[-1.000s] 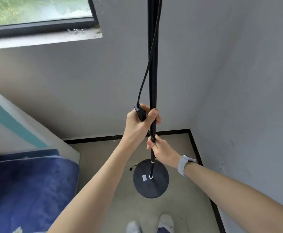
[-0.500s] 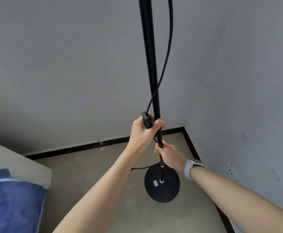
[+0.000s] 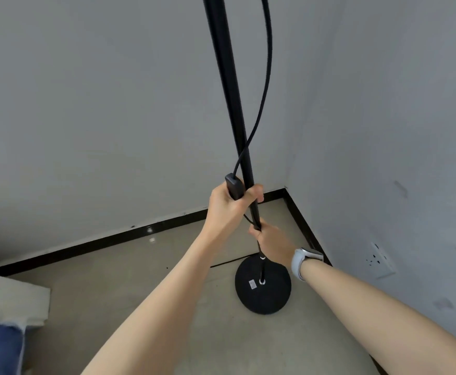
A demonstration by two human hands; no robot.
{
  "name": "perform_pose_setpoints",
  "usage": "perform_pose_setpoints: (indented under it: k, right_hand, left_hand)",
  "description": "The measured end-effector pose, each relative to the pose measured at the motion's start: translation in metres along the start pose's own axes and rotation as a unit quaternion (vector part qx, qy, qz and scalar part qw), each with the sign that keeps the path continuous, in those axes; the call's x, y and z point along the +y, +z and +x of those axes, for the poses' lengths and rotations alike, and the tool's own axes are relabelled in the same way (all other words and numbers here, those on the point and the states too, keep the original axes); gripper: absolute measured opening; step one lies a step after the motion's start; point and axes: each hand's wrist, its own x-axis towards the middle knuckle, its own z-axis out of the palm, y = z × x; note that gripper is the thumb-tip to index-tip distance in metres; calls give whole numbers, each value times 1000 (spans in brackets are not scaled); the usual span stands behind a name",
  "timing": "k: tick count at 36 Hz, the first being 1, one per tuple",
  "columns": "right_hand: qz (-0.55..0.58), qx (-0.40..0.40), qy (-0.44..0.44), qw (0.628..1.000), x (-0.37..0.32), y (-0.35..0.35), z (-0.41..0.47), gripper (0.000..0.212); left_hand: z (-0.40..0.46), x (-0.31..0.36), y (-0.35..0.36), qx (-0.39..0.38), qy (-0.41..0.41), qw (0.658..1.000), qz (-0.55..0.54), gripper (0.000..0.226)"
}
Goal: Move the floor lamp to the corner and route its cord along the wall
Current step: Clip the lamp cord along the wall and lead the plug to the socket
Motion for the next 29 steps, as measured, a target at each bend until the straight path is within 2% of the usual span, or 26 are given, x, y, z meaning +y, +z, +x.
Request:
perform_pose_setpoints:
  k: [4, 6, 7, 9, 12, 13, 15, 17, 19, 23, 29]
  right_hand:
    - [48, 0, 12, 999, 1, -8, -7, 28]
    - [36, -10, 7, 999, 2, -15, -15, 27]
    - [25, -15, 0, 1000, 1, -20, -18, 24]
    - [8, -20, -7, 1000, -3, -32, -26, 17]
    - [14, -20, -5, 1000, -13, -51, -40, 27]
    - [29, -12, -3, 1000, -17, -57, -46, 23]
    - [55, 5, 14, 998, -24, -68, -56, 1]
    - [57, 17, 15, 998, -32, -78, -66, 19]
    - [64, 23, 8, 998, -43, -88, -76, 27]
    - [80, 35, -3, 996, -69, -112, -95, 31]
    - [140, 102, -64, 983, -130, -162, -136, 33]
  left_hand:
    - [5, 3, 5, -40, -28, 999, 8, 16]
    - [6, 5, 8, -62, -45, 996, 38, 40]
    - [6, 6, 9, -75, -52, 994, 55, 43]
    - [7, 10, 11, -91, -70, 990, 84, 27]
    - [4, 17, 13, -102, -87, 986, 98, 15]
    - [2, 19, 13, -100, -87, 986, 99, 13]
    - [-2, 23, 12, -89, -87, 987, 103, 9]
    - [-7, 28, 8, -76, -86, 988, 107, 8]
    - [-13, 38, 4, -73, -72, 987, 123, 7]
    - [-24, 69, -3, -70, -54, 985, 147, 9]
    - [-50, 134, -6, -85, -47, 983, 158, 4]
